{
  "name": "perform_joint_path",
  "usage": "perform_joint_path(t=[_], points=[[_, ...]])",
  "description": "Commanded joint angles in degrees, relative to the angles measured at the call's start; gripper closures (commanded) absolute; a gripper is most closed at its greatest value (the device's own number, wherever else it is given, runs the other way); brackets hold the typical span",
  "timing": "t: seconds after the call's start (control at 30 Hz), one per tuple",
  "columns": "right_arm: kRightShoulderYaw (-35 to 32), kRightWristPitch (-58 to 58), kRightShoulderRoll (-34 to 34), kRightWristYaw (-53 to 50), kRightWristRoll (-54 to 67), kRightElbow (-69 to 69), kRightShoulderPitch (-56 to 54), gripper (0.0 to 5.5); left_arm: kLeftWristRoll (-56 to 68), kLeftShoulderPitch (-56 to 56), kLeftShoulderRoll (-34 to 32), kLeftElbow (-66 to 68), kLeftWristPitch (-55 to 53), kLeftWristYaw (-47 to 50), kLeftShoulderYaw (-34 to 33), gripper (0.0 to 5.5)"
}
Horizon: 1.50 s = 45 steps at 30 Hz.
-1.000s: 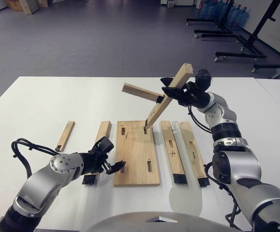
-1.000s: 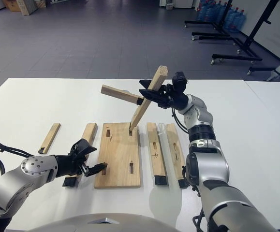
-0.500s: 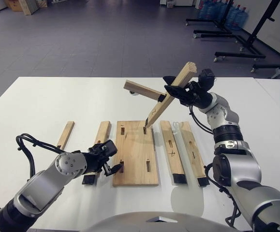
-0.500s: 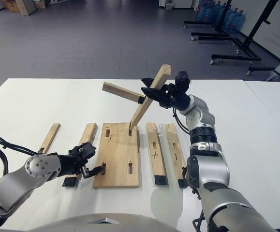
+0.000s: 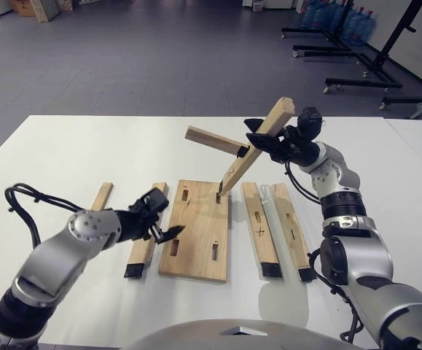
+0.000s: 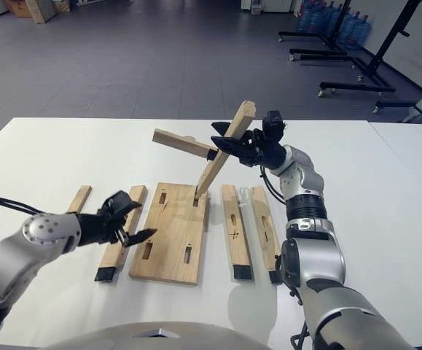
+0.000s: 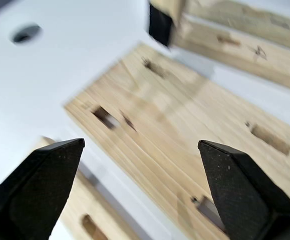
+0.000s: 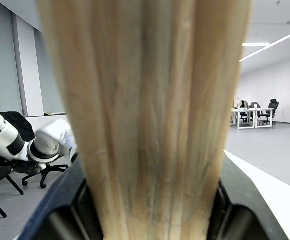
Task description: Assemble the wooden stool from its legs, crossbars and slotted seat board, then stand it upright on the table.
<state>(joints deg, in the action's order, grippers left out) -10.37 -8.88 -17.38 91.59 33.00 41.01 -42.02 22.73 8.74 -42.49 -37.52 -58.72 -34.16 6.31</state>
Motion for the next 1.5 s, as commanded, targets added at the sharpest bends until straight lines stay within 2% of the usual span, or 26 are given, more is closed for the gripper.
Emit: perform_joint_path(t=[0.03, 0.53, 1.5], points=[[0.03, 2.84, 0.33, 0.33, -1.17, 3.30, 0.18, 3.43, 1.41, 3.68, 0.16, 2.34, -1.44, -0.28, -2.53, 1.34], [-1.94, 4.73, 1.63, 0.39, -0.64, 9.84, -5.36, 3.43, 1.15, 1.64, 1.62, 3.47, -0.66, 1.74, -0.86, 1.34], [1.21, 7.08, 1.66, 0.86, -3.23, 13.03, -2.61, 3.43, -0.27, 1.68, 2.55, 3.72, 0.47, 3.23, 2.28, 1.34]])
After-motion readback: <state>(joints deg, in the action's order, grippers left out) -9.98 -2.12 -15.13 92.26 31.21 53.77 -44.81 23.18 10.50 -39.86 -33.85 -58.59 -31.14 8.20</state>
